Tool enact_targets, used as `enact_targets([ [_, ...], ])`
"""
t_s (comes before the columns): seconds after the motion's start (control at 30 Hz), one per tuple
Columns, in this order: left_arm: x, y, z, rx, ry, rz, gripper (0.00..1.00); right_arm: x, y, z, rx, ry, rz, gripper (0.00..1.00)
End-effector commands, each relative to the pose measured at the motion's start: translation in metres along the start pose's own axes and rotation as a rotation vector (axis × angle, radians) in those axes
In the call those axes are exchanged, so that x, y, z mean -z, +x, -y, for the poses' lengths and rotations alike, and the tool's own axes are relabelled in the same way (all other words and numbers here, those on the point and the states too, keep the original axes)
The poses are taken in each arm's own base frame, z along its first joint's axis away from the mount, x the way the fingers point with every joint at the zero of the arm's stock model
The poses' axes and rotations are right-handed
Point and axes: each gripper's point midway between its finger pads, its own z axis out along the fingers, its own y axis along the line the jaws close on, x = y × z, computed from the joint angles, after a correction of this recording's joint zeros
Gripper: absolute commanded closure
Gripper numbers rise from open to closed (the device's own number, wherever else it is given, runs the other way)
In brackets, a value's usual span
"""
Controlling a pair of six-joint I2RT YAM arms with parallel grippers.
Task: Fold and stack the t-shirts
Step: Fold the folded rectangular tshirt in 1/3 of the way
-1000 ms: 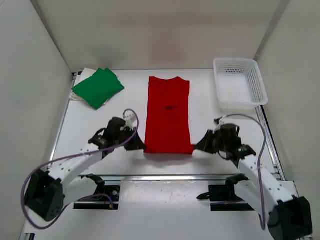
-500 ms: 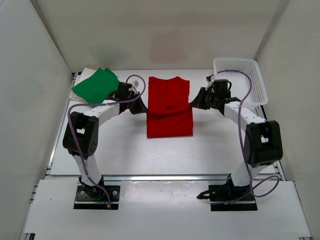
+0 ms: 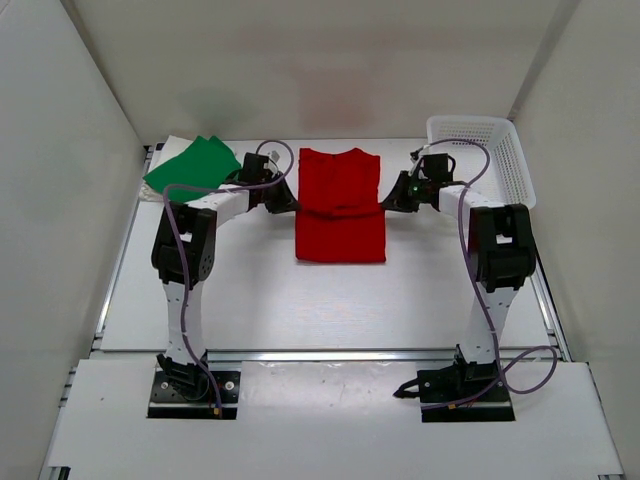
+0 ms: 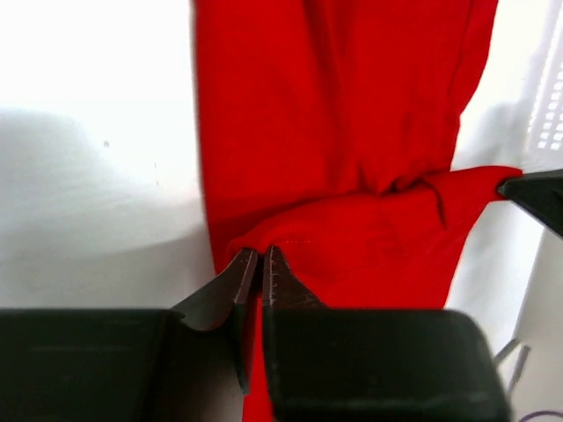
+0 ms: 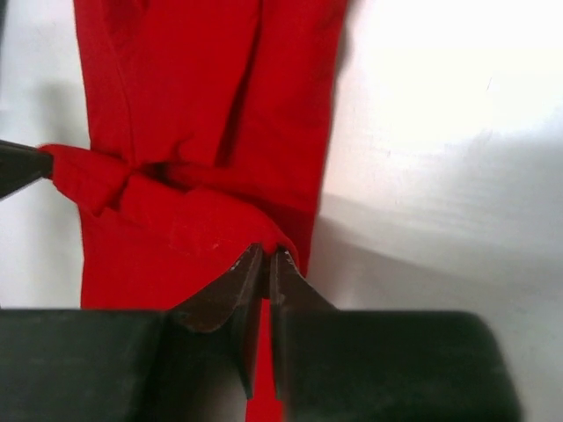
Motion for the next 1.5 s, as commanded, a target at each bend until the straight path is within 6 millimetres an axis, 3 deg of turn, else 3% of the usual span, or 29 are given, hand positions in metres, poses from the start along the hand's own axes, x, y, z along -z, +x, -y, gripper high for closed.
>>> enact_targets([
  [0.0,0.008,-0.028,0.015,0.028,0.073,0.048,0.72,0.004,-0.035,-0.012,0.056,-0.027,0.064,0.91],
  [0.03,0.007,-0.03,0.008,0.046,0.076,0.046,0.66,0.004,-0.035,-0.014,0.058,-0.037,0.064,0.86],
  [0.07,0.009,-0.028,0.012,0.055,0.096,0.039,0.43,0.004,-0.036,-0.014,0.064,-0.041,0.061,0.83],
  [0.1,0.019,-0.039,0.015,0.05,0.108,0.075,0.32,0.008,-0.038,-0.013,0.062,-0.034,0.07,0.78],
  [0.17,0.037,-0.047,0.013,0.063,0.109,0.138,0.35,0.022,-0.044,-0.023,0.07,-0.035,0.11,0.69],
  [0.2,0.051,-0.056,0.026,0.038,0.138,0.183,0.42,0.024,-0.043,-0.022,0.078,-0.028,0.117,0.69],
  [0.23,0.058,-0.05,0.035,0.021,0.144,0.196,0.47,0.029,-0.04,-0.029,0.085,-0.031,0.127,0.68],
  [0.3,0.064,-0.026,0.052,-0.028,0.161,0.166,0.52,0.038,-0.038,-0.038,0.102,-0.026,0.151,0.73],
  [0.33,0.072,-0.022,0.064,-0.051,0.178,0.181,0.54,0.041,-0.027,-0.045,0.113,-0.038,0.143,0.85],
  [0.37,0.066,0.008,0.075,-0.071,0.193,0.135,0.54,0.044,-0.027,-0.051,0.132,-0.033,0.162,0.96],
  [0.43,0.061,0.046,0.103,-0.124,0.25,0.112,0.55,0.034,-0.001,-0.058,0.155,-0.026,0.138,1.0],
  [0.5,0.044,0.083,0.092,-0.116,0.236,0.056,0.58,0.02,0.019,-0.072,0.198,-0.065,0.097,1.0],
  [0.6,0.03,0.109,0.067,-0.073,0.202,-0.006,0.64,-0.004,0.044,-0.082,0.237,-0.102,0.006,1.0],
  [0.63,0.029,0.116,0.054,-0.051,0.191,-0.021,0.64,-0.014,0.05,-0.09,0.251,-0.12,-0.018,1.0],
  [0.67,0.031,0.11,0.051,-0.04,0.195,0.01,0.66,-0.017,0.052,-0.103,0.259,-0.153,-0.036,1.0],
  [0.7,0.031,0.122,0.039,-0.023,0.172,-0.005,0.66,-0.028,0.059,-0.099,0.257,-0.158,-0.063,1.0],
  [0.83,0.039,0.138,0.025,-0.019,0.159,-0.001,0.66,-0.055,0.065,-0.113,0.256,-0.194,-0.103,1.0],
  [0.97,0.048,0.141,0.018,-0.02,0.164,0.016,0.65,-0.073,0.059,-0.111,0.238,-0.178,-0.103,1.0],
  [1.07,0.049,0.147,0.014,-0.021,0.157,0.003,0.65,-0.087,0.039,-0.101,0.207,-0.162,-0.065,1.0],
  [1.1,0.048,0.152,0.013,-0.025,0.161,-0.008,0.65,-0.088,0.016,-0.104,0.202,-0.155,-0.01,1.0],
  [1.17,0.048,0.159,0.012,-0.016,0.165,-0.023,0.65,-0.101,-0.008,-0.099,0.178,-0.149,0.034,1.0],
  [1.2,0.048,0.158,0.012,-0.016,0.168,-0.022,0.65,-0.095,-0.039,-0.105,0.161,-0.161,0.089,1.0],
  [1.27,0.05,0.16,0.02,-0.026,0.191,-0.034,0.65,-0.089,-0.068,-0.115,0.16,-0.187,0.114,1.0],
  [1.33,0.054,0.154,0.024,-0.022,0.2,-0.015,0.65,-0.078,-0.068,-0.126,0.216,-0.197,0.103,1.0],
  [1.37,0.056,0.153,0.026,-0.014,0.206,-0.011,0.65,-0.061,-0.07,-0.132,0.241,-0.176,0.115,1.0],
  [1.4,0.06,0.149,0.033,-0.021,0.227,0.002,0.64,-0.06,-0.055,-0.122,0.253,-0.145,0.1,1.0],
  [1.43,0.062,0.146,0.038,-0.021,0.238,0.009,0.65,-0.047,-0.041,-0.124,0.266,-0.146,0.113,1.0],
  [1.47,0.065,0.139,0.041,-0.024,0.246,0.028,0.64,-0.022,-0.045,-0.14,0.279,-0.179,0.157,1.0],
])
